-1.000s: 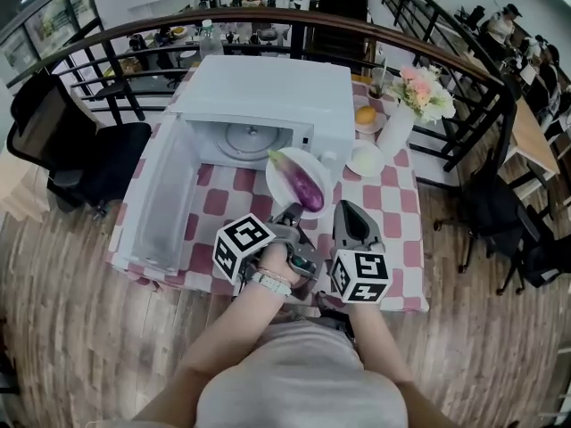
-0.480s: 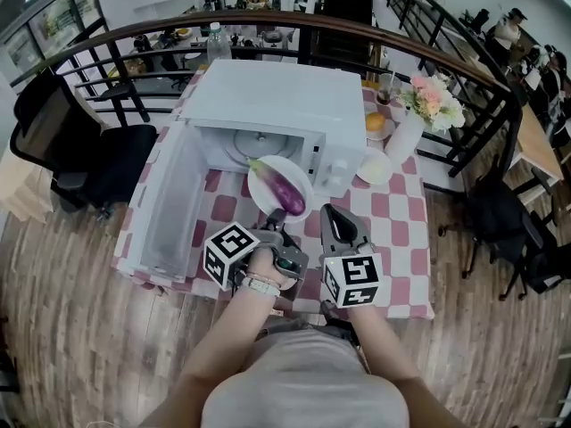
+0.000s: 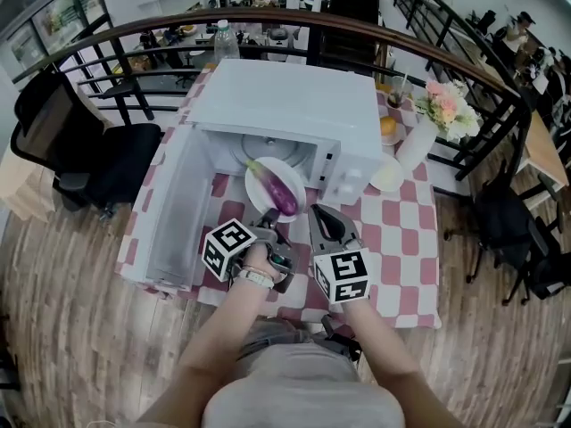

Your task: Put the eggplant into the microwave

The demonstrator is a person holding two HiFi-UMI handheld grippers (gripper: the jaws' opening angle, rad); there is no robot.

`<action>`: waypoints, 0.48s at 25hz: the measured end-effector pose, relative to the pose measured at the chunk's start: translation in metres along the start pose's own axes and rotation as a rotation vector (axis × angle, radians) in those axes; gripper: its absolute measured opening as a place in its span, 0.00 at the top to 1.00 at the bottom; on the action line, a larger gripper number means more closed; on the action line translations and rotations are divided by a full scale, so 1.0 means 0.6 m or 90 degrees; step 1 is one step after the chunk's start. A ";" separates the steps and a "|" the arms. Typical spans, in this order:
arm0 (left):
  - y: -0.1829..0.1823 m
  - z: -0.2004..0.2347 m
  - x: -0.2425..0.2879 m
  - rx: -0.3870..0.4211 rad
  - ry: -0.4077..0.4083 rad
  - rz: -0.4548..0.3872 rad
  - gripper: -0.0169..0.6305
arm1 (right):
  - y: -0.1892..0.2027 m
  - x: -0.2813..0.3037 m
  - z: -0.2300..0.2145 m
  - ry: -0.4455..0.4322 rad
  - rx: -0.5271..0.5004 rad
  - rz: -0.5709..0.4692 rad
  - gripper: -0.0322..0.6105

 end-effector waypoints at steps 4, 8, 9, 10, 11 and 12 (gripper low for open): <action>-0.033 0.012 0.034 0.003 -0.010 0.003 0.95 | 0.023 0.031 -0.015 0.017 0.009 0.023 0.91; -0.060 0.027 0.065 0.009 -0.015 0.000 0.95 | 0.048 0.046 -0.023 0.021 0.036 0.045 0.91; -0.066 0.032 0.073 0.009 -0.016 0.001 0.95 | 0.053 0.048 -0.024 0.022 0.042 0.049 0.91; -0.072 0.037 0.081 0.008 -0.017 0.003 0.95 | 0.057 0.050 -0.025 0.021 0.044 0.053 0.91; -0.077 0.040 0.090 0.007 -0.019 0.005 0.95 | 0.060 0.053 -0.026 0.020 0.044 0.056 0.91; -0.081 0.042 0.097 0.007 -0.022 0.007 0.95 | 0.062 0.057 -0.026 0.019 0.043 0.059 0.91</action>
Point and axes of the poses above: the fingertips, and each gripper's own axes: x forward along the fingers, z to its left, y out of its underside, the point moved 4 cm from there along -x, backward along the fingers, and after that the axes turned 11 degrees about -y, right-handed, at the moved point
